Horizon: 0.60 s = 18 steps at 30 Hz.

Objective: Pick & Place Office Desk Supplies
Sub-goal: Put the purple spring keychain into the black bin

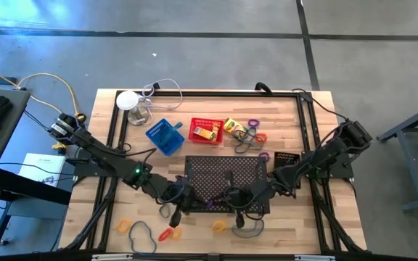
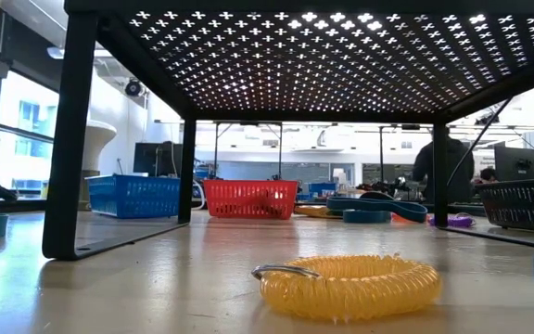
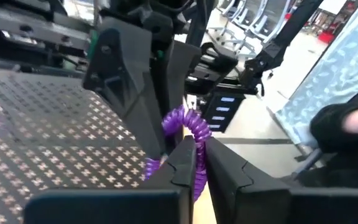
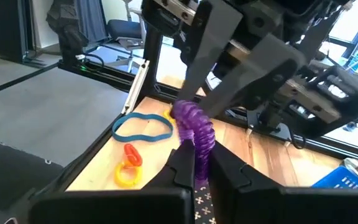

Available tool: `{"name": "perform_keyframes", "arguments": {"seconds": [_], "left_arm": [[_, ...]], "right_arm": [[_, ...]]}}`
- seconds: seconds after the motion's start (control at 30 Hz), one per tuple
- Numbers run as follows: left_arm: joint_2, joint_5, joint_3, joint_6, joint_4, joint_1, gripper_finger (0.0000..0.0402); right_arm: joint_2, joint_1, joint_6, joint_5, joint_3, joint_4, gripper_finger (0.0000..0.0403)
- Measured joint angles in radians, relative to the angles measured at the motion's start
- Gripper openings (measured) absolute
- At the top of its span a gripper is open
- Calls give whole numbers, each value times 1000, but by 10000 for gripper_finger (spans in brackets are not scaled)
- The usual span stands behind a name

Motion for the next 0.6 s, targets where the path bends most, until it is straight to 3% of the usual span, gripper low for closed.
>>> {"name": "perform_keyframes", "arguments": {"seconds": [0.27, 0.43, 0.6], "left_arm": [[40, -36, 0, 97, 0, -13, 112], [40, -37, 0, 97, 6, -18, 141], [40, -36, 0, 97, 5, -35, 145]], "right_arm": [[-3, 55, 9, 5, 0, -186, 6], [-58, 153, 27, 240, -1, -314, 5], [-156, 264, 226, 463, 0, -539, 5]]}}
